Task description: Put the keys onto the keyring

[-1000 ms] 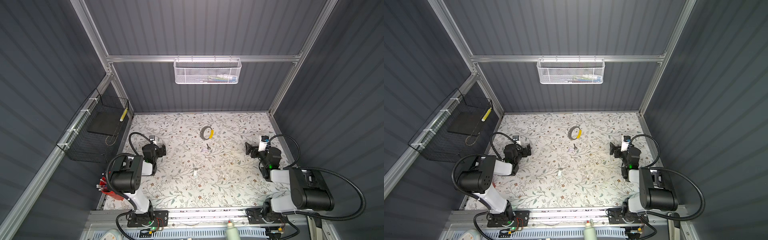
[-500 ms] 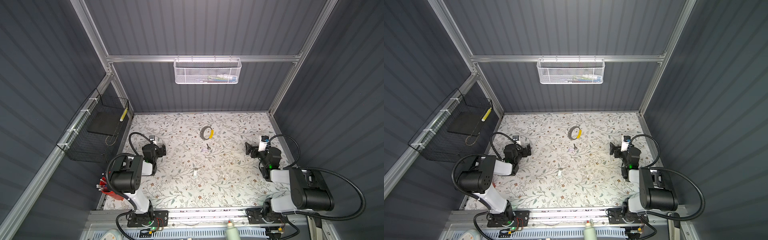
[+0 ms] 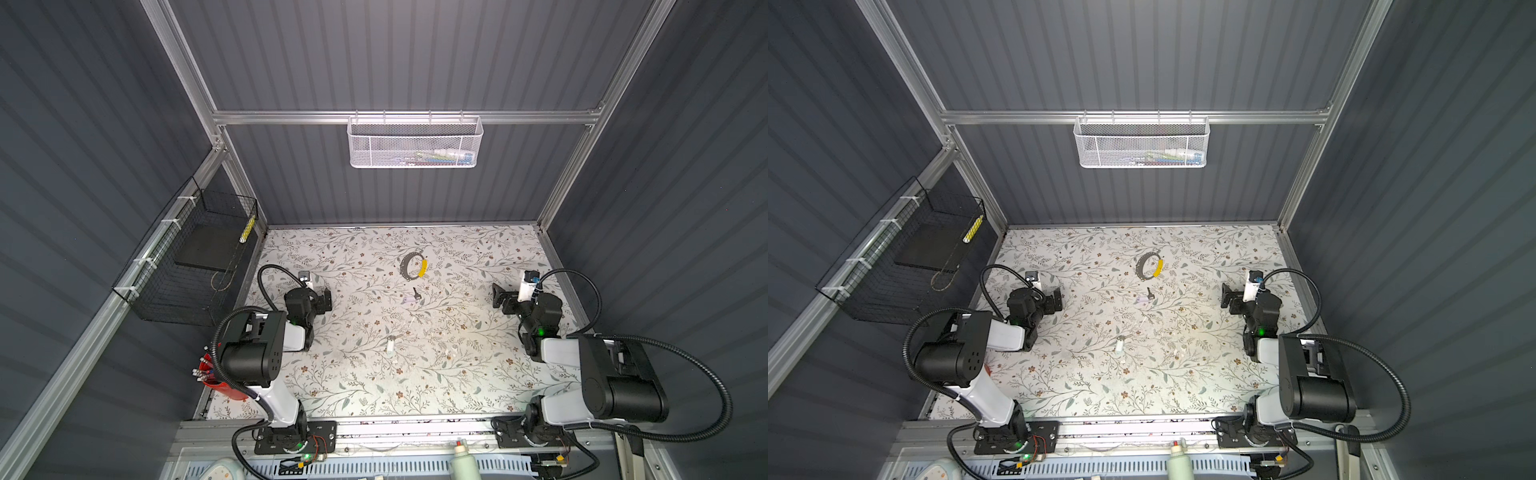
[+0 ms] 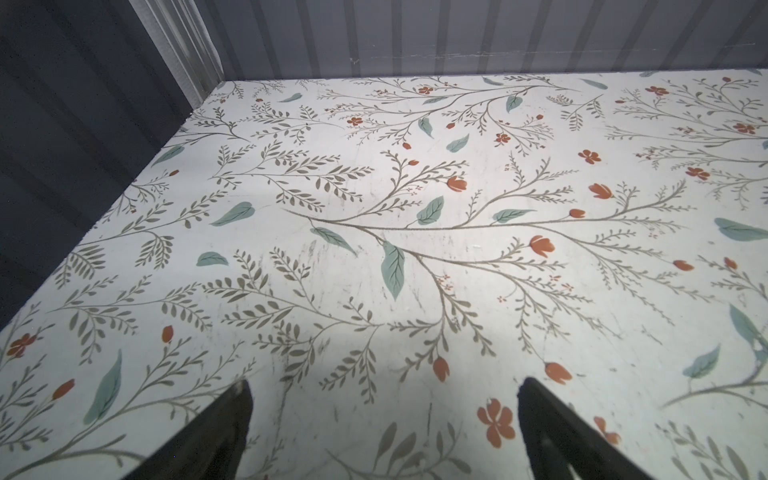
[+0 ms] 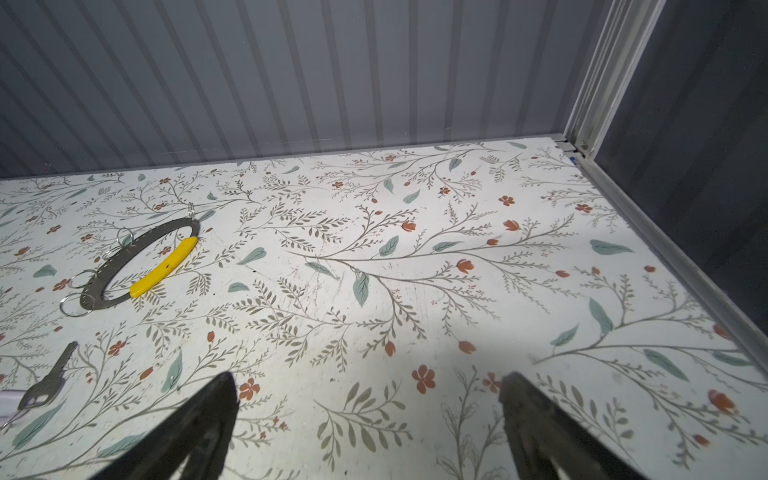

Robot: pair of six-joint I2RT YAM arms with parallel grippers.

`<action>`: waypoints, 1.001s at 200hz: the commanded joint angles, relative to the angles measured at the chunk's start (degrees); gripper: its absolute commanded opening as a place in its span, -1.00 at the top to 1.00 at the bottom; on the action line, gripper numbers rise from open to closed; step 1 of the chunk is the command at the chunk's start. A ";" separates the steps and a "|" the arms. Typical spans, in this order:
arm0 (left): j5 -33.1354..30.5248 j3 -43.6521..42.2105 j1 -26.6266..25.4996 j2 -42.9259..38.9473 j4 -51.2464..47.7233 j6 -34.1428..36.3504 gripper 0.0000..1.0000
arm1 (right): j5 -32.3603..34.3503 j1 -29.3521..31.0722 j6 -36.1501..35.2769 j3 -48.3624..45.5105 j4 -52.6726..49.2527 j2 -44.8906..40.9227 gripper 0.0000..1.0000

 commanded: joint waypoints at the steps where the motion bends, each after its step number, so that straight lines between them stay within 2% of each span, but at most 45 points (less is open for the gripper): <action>1: -3.90 4.78 -0.31 -4.33 -11.29 -1.75 -0.99 | -4.36 -0.22 -1.79 6.82 -15.14 -8.18 -0.98; 13: -3.36 8.39 -0.31 -7.14 -18.95 -1.28 -0.99 | -5.51 0.02 -2.93 10.54 -22.62 -11.19 -0.98; 44: -0.41 12.57 -0.33 -15.08 -30.05 -2.97 -0.99 | -4.63 2.87 -4.50 14.92 -32.28 -15.68 -0.98; 71: 6.66 17.85 -0.52 -20.63 -44.73 -5.79 -1.00 | -1.33 11.49 -8.25 19.55 -41.73 -14.61 -0.98; 85: 9.42 18.09 -1.56 -23.21 -47.19 -6.77 -0.99 | 1.42 16.46 -8.75 21.11 -43.19 -12.48 -0.98; 97: 10.49 18.09 -2.51 -24.87 -48.50 -7.68 -0.99 | 0.89 19.35 -8.19 23.45 -45.00 -9.56 -0.92; 118: 10.44 18.73 -4.49 -25.72 -51.03 -8.40 -0.99 | 1.63 23.31 -5.79 29.40 -49.14 -2.96 -0.77; 168: 9.72 22.24 -8.65 -22.03 -53.39 -9.09 -0.99 | -1.09 29.58 -0.92 46.22 -61.64 13.22 -0.14; 200: 10.33 22.85 -9.34 -20.20 -52.07 -11.00 -0.99 | -3.99 30.34 3.88 52.70 -63.64 20.78 0.01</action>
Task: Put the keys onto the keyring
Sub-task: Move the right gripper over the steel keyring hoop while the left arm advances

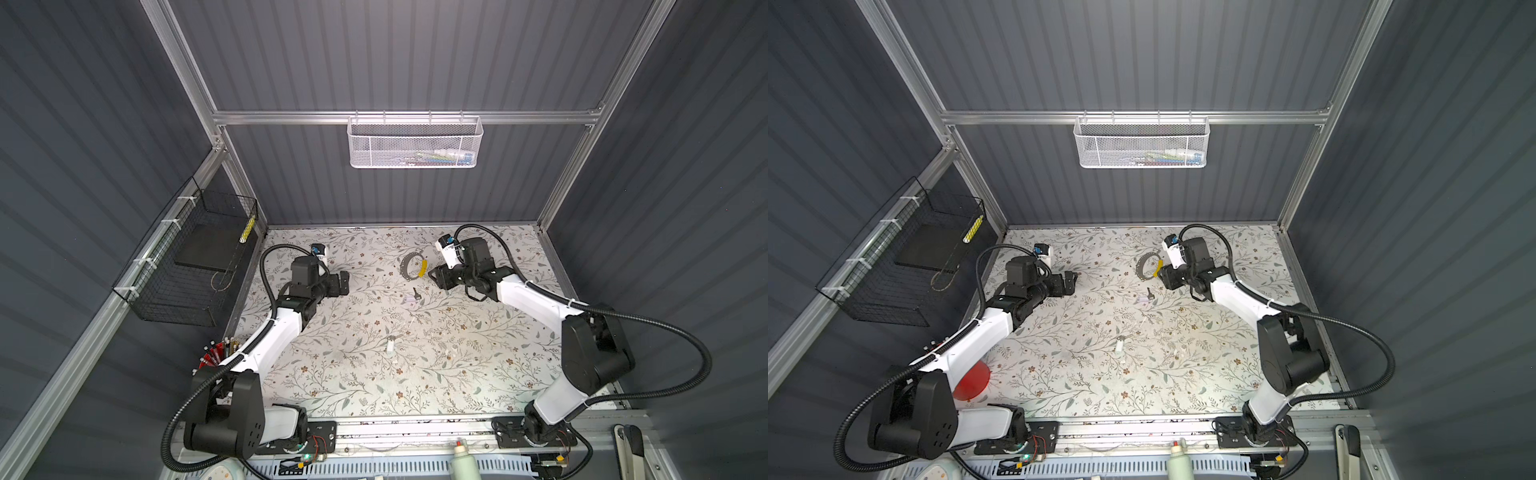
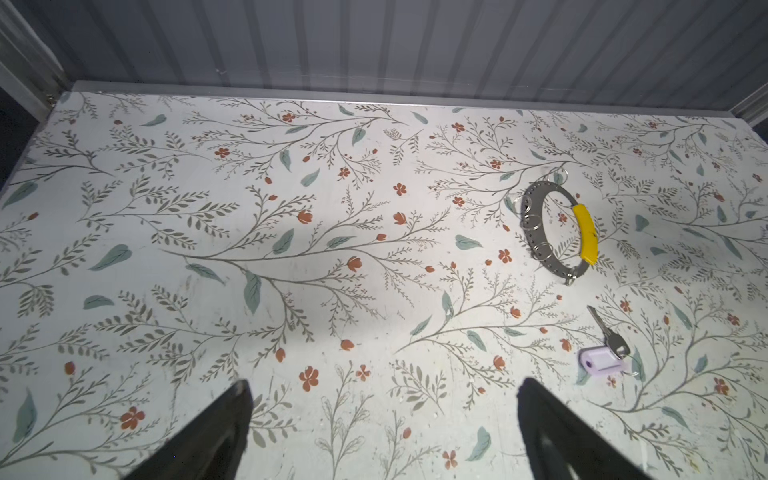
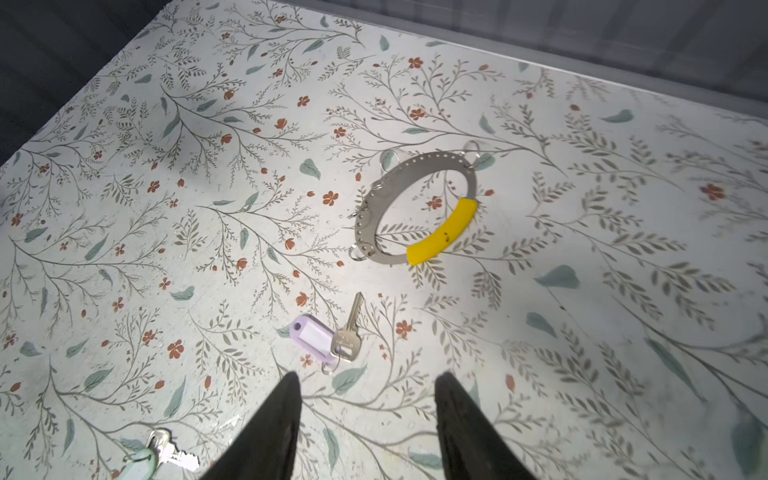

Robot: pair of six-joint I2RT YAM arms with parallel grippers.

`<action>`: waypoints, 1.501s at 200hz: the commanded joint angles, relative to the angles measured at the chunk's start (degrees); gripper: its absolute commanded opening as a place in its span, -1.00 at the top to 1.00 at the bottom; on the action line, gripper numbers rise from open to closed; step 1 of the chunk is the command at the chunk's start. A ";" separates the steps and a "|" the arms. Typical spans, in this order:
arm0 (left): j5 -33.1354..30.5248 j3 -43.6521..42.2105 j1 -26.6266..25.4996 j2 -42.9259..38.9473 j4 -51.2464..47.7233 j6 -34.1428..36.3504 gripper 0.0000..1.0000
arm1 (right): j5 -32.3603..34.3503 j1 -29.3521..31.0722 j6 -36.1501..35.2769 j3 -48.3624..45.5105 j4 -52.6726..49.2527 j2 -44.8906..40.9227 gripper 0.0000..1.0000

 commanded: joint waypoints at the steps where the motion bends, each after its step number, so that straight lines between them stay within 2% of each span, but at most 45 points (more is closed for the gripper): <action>1: 1.11 1.60 -0.37 1.27 -0.66 -2.27 -0.99 | -2.58 0.41 4.08 3.45 -5.62 4.16 0.02; 36: 2.60 1.73 -1.08 1.95 -0.63 -2.30 -0.99 | -1.55 1.86 3.33 11.83 -12.81 11.95 0.14; 79: 2.43 1.72 -1.51 2.64 -1.61 -2.45 -0.99 | 3.43 3.42 6.54 20.05 -19.53 17.60 0.13; 137: 3.38 2.95 -2.31 5.10 -2.78 -3.93 -0.96 | 10.81 5.12 25.79 36.15 -32.25 26.38 0.07; 164: 3.75 3.64 -2.57 6.20 -2.90 -4.11 -0.95 | 10.49 5.93 29.95 41.52 -34.02 30.61 0.12; 265: 4.21 4.92 -4.25 9.31 -3.64 -3.69 -0.89 | 11.18 7.16 32.99 50.72 -34.67 38.28 0.20; 300: 3.93 4.93 -4.50 9.42 -3.95 -3.37 -0.89 | 12.85 7.81 32.25 58.24 -39.97 42.83 0.22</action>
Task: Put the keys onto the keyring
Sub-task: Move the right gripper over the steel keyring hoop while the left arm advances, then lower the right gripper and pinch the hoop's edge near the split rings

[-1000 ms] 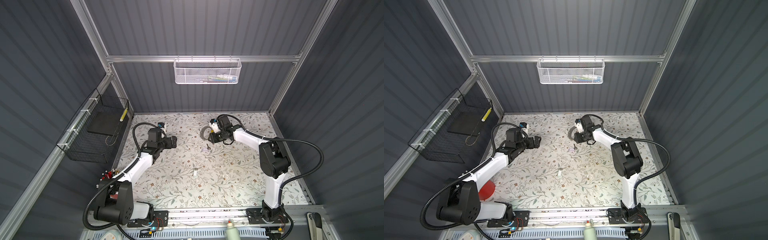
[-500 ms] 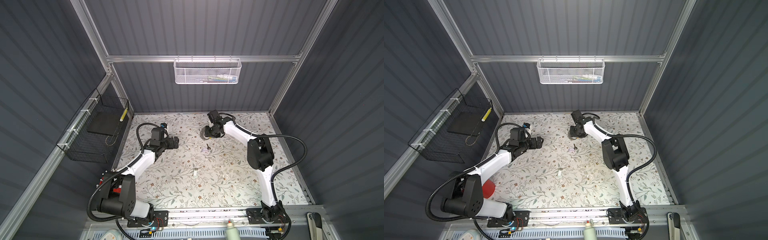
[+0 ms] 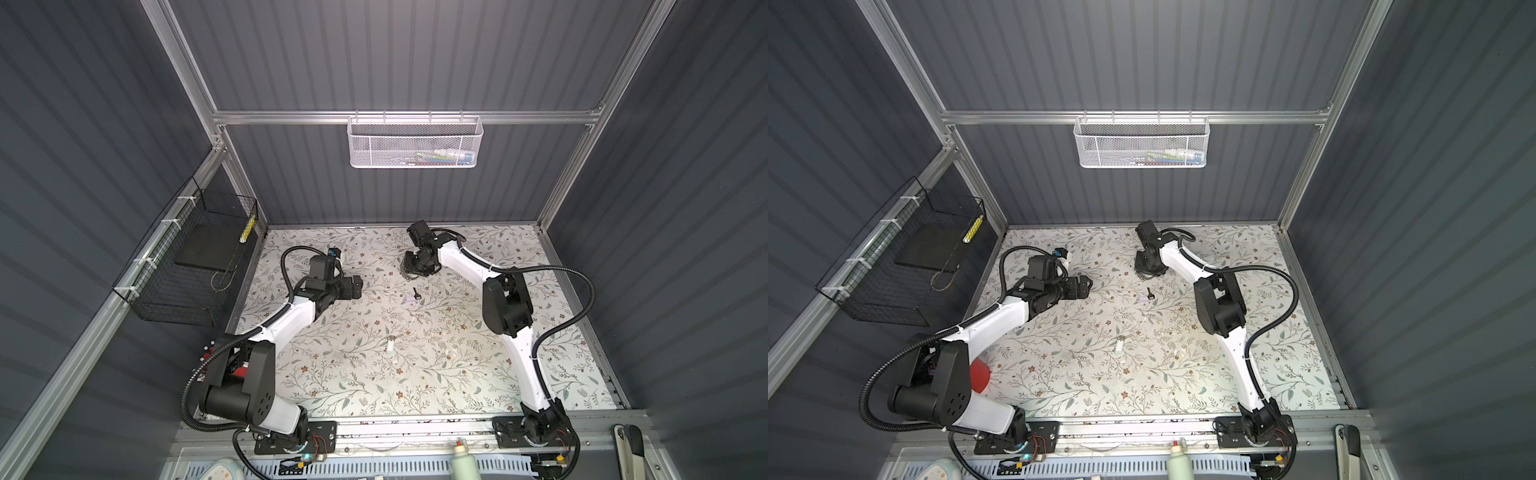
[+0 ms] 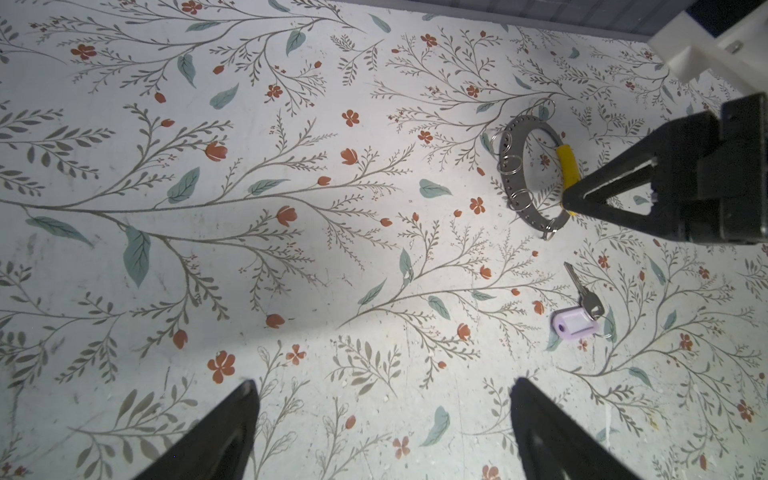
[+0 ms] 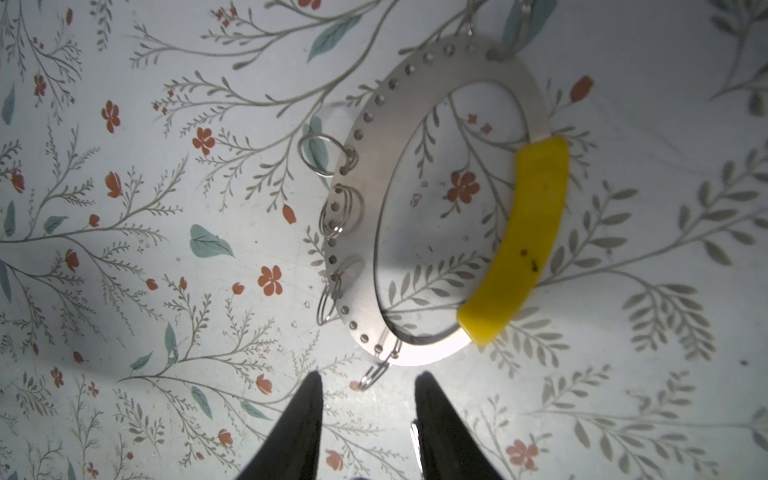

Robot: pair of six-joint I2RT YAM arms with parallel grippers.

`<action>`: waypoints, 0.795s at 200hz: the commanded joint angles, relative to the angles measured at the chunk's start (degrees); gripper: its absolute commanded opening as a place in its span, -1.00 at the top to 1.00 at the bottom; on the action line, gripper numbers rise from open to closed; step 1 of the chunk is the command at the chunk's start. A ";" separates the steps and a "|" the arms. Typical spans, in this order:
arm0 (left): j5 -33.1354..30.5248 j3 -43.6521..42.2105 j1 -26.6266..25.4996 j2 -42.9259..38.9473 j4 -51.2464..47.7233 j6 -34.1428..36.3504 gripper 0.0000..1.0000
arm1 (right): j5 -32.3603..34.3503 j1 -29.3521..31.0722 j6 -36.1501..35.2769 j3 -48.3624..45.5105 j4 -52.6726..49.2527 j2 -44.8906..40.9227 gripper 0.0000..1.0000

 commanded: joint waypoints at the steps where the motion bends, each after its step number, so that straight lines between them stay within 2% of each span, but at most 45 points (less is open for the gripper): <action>1: 0.65 1.71 -0.35 0.42 -1.22 0.02 -0.89 | 2.13 0.95 -0.05 4.83 -5.19 3.04 0.22; 68: 0.21 1.73 -0.45 0.74 -1.65 0.33 -0.89 | 6.35 1.42 -1.44 7.93 -10.90 5.28 0.27; 159: 0.03 1.90 -0.54 1.21 -2.09 0.33 -0.89 | 5.78 1.34 -1.68 9.05 -11.93 6.52 0.44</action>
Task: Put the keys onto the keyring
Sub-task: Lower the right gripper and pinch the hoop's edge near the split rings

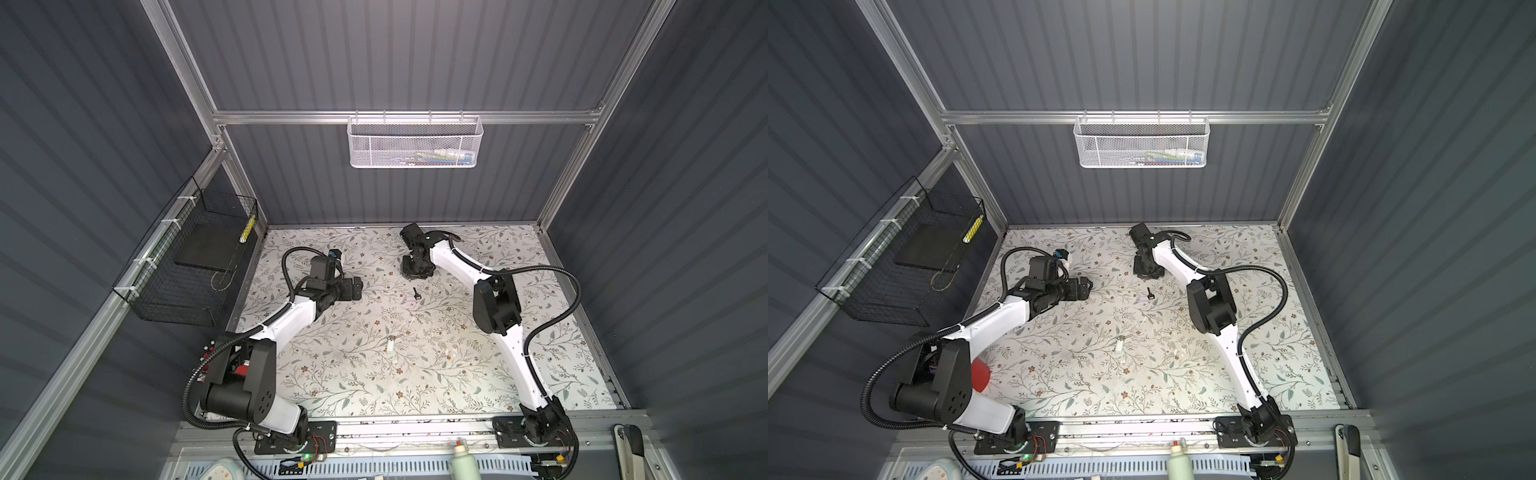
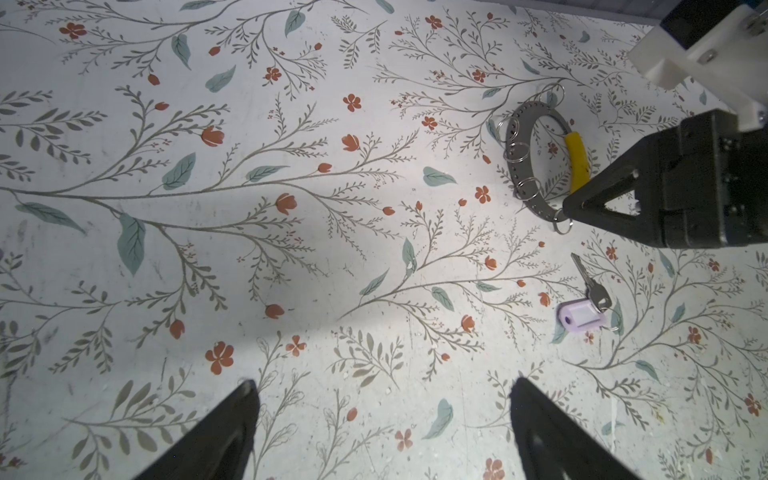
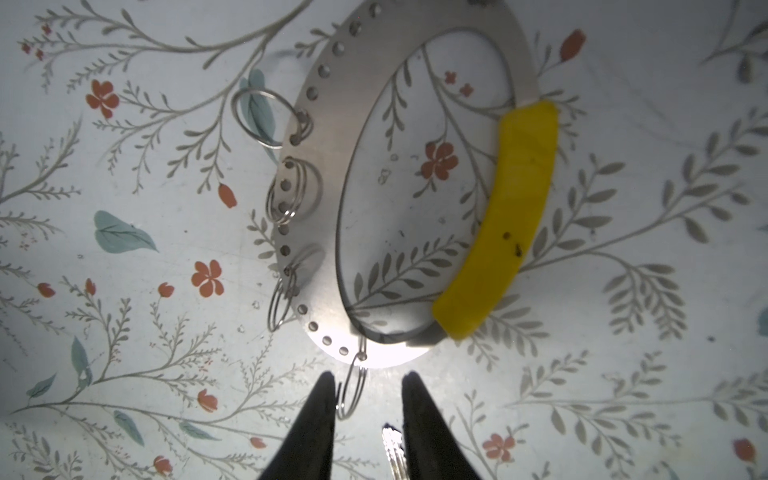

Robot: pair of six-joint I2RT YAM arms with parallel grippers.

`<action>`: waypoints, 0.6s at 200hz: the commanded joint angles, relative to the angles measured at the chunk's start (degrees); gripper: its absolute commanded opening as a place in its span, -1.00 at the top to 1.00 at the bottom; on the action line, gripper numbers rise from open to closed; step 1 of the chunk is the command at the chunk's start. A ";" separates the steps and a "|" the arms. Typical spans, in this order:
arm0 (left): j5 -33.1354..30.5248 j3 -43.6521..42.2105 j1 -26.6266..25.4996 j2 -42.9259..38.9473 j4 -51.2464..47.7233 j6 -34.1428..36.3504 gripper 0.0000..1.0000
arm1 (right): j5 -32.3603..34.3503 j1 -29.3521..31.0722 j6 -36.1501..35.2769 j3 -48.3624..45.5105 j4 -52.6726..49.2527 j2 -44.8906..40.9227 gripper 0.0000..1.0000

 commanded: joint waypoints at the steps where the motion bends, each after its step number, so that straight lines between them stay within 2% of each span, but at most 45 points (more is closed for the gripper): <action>1: 0.08 1.78 -0.43 0.66 -1.06 0.30 -0.89 | 0.55 0.14 -0.43 1.49 -1.73 1.65 0.44; 52: -0.12 1.65 -0.54 0.82 -1.20 0.39 -0.89 | 0.32 0.25 -0.58 2.00 -2.04 2.04 0.48; 92: -0.10 1.73 -0.51 0.97 -1.17 0.42 -0.89 | 1.04 1.25 -2.09 4.45 -3.07 3.16 0.37; 120: -0.01 1.74 -0.51 1.10 -1.24 0.44 -0.89 | 1.18 1.43 -2.28 8.47 -5.71 5.55 0.35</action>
